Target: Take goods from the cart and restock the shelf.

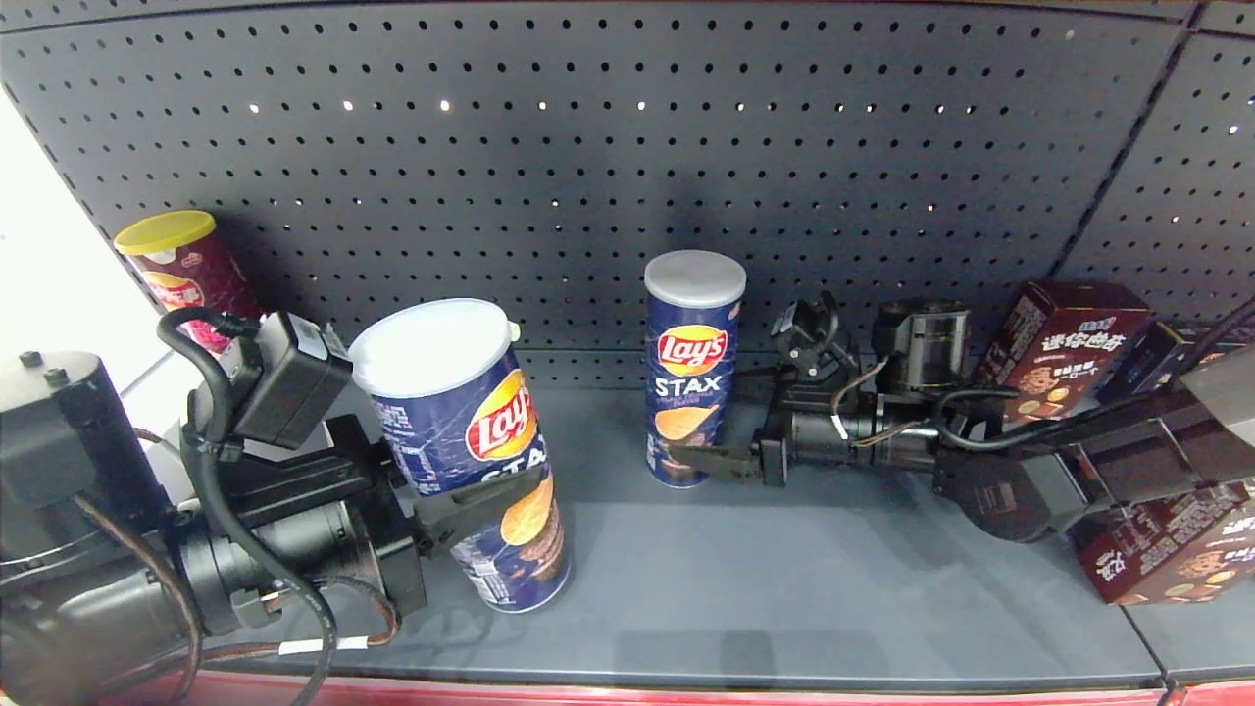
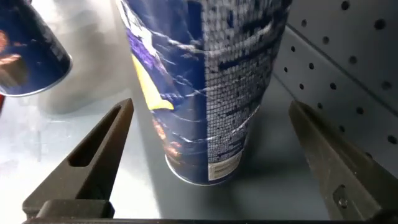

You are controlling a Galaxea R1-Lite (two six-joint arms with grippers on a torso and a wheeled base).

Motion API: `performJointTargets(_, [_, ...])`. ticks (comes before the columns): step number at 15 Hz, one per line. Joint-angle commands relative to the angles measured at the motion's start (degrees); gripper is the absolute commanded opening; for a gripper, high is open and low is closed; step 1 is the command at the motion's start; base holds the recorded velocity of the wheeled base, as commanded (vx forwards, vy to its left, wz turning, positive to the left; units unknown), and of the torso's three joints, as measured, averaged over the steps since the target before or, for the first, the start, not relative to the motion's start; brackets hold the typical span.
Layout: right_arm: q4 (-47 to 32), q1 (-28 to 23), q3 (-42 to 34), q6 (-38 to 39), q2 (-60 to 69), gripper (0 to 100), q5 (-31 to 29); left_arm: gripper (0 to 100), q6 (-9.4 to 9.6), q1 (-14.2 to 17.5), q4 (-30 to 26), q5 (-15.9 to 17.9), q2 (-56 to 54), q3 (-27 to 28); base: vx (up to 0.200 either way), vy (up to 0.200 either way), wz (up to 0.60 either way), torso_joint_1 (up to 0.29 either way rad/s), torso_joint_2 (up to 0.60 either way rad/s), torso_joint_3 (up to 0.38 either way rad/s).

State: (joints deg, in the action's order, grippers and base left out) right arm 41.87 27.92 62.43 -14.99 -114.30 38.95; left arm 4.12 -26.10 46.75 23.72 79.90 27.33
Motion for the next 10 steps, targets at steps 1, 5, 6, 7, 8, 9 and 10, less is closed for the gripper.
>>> performJointTargets(1, [0.0,0.3,0.9,0.0,-1.5,100,0.0,0,0.01,0.0,0.0,0.0,0.1,0.0,0.000,0.000,0.00,0.000,0.00,0.000])
performJointTargets(5, [0.0,0.7,2.9,0.1,-3.5,100,0.0,0,0.01,0.1,0.0,0.0,0.1,-0.1,0.000,0.000,0.00,0.000,0.00,0.000])
performJointTargets(6, [0.0,0.8,3.0,0.1,-3.5,100,0.0,0,0.01,0.2,0.0,0.0,0.1,-0.1,0.000,0.000,0.00,0.000,0.00,0.000])
performJointTargets(7, [0.0,0.9,3.3,0.1,-3.9,100,0.0,0,0.01,1.1,0.0,0.1,0.1,-0.2,0.000,0.000,0.00,0.000,0.00,0.000])
performJointTargets(8, [0.0,0.9,3.5,0.2,-3.9,100,0.1,0,0.01,1.1,0.0,0.1,0.0,-0.2,0.000,0.000,0.00,0.000,0.00,0.000])
performJointTargets(9, [0.0,0.9,3.5,0.2,-4.0,100,0.8,0,0.01,1.1,0.0,0.1,0.1,-0.2,0.000,0.000,0.00,0.000,0.00,0.000])
performJointTargets(10, [0.0,0.8,3.5,0.2,-4.0,0,1.6,0,0.01,1.1,0.0,0.1,0.1,-0.4,0.000,0.000,0.00,0.000,0.00,0.000])
